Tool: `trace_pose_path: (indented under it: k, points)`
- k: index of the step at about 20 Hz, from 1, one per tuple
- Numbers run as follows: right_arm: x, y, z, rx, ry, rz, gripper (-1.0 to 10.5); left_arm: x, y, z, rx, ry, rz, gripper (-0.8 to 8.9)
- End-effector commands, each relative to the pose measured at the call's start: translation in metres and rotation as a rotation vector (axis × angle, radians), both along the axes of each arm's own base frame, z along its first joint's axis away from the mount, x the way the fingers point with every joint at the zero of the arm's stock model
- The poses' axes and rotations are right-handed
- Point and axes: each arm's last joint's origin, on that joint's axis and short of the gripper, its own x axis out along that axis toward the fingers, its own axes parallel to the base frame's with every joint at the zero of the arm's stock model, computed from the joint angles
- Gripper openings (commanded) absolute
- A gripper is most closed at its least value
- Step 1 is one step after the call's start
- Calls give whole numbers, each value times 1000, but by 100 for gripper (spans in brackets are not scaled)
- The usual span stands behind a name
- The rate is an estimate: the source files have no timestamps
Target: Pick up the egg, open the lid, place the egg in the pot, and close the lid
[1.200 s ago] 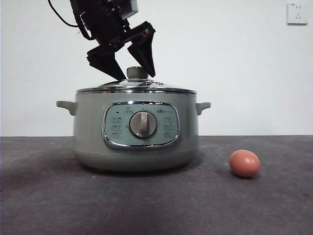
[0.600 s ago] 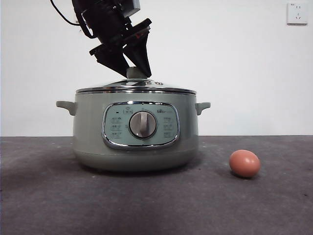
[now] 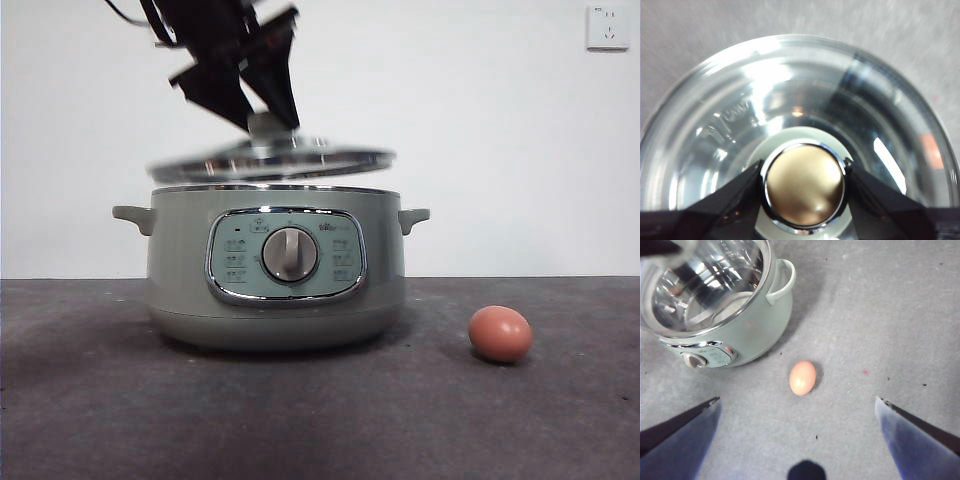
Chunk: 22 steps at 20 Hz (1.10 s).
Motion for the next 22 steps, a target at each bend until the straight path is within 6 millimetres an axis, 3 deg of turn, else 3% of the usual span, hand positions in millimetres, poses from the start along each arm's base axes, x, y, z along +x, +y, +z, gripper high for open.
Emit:
trace_pose_path:
  k: [1, 7, 12, 17, 22]
  points:
    - [6, 0, -1, 1, 8, 3, 595, -18, 10, 36, -67, -107, 8, -8]
    - [40, 5, -17, 15, 86, -1, 594, -76, 51, 100, -143, -253, 65, -8]
    - [83, 34, -49, -17, 194, 77, 570, -137, 100, 133, -135, -303, 171, -8]
    - [118, 66, -90, -96, 289, 99, 531, -185, 126, 137, -119, -306, 217, -8]
    - [137, 87, -129, -190, 379, 104, 531, -225, 138, 101, -141, -271, 245, -8]
